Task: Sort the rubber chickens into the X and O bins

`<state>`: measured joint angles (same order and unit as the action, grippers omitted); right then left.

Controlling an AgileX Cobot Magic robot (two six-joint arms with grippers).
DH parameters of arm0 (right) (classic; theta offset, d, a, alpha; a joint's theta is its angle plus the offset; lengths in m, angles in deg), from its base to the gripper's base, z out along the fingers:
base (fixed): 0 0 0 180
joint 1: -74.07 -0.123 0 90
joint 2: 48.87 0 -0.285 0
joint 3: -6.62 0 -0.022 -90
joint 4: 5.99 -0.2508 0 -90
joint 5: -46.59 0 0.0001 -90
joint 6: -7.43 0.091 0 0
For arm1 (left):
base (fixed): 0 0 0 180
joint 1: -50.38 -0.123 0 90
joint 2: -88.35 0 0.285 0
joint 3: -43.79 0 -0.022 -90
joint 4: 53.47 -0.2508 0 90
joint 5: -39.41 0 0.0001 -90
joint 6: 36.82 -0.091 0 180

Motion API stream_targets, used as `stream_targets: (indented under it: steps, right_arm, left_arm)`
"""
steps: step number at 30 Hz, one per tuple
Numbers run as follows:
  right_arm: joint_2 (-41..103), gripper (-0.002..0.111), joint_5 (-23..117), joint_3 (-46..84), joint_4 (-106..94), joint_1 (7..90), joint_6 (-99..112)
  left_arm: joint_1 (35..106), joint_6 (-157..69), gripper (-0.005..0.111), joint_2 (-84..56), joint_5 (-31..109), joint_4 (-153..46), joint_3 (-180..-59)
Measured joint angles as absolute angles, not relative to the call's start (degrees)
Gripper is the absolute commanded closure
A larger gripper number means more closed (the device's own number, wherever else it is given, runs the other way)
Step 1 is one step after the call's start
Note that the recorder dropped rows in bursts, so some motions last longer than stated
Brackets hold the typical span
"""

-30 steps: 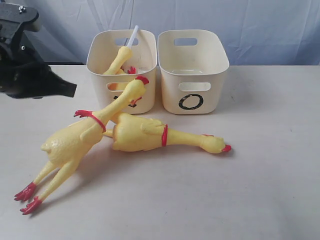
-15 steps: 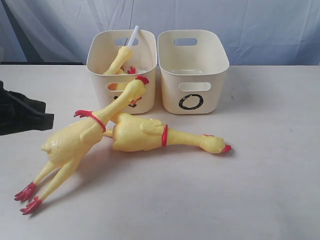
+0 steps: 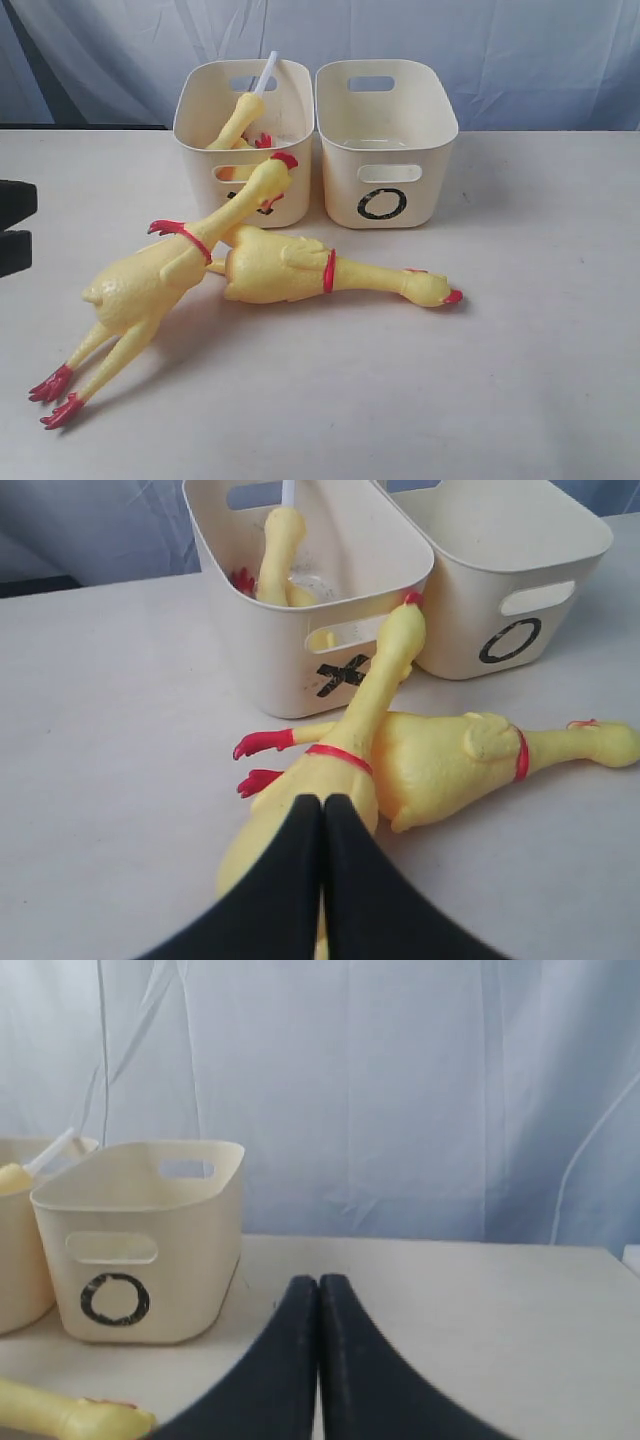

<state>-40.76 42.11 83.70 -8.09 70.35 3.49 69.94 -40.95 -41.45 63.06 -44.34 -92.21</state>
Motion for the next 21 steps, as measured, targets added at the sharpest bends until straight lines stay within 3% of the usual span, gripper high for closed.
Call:
stream_targets:
  steps: [11, 21]
  right_arm:
    - [-40.8, 0.109, 52.5, 83.7, -10.4, 70.3, 3.5]
    - [-40.8, 0.109, 73.0, 83.7, -13.7, 70.3, 4.5]
  left_arm:
    - [69.9, -41.9, 0.107, -50.2, 66.7, -44.3, -89.9]
    - [69.9, -43.2, 0.107, -60.0, 67.6, -44.3, -87.7]
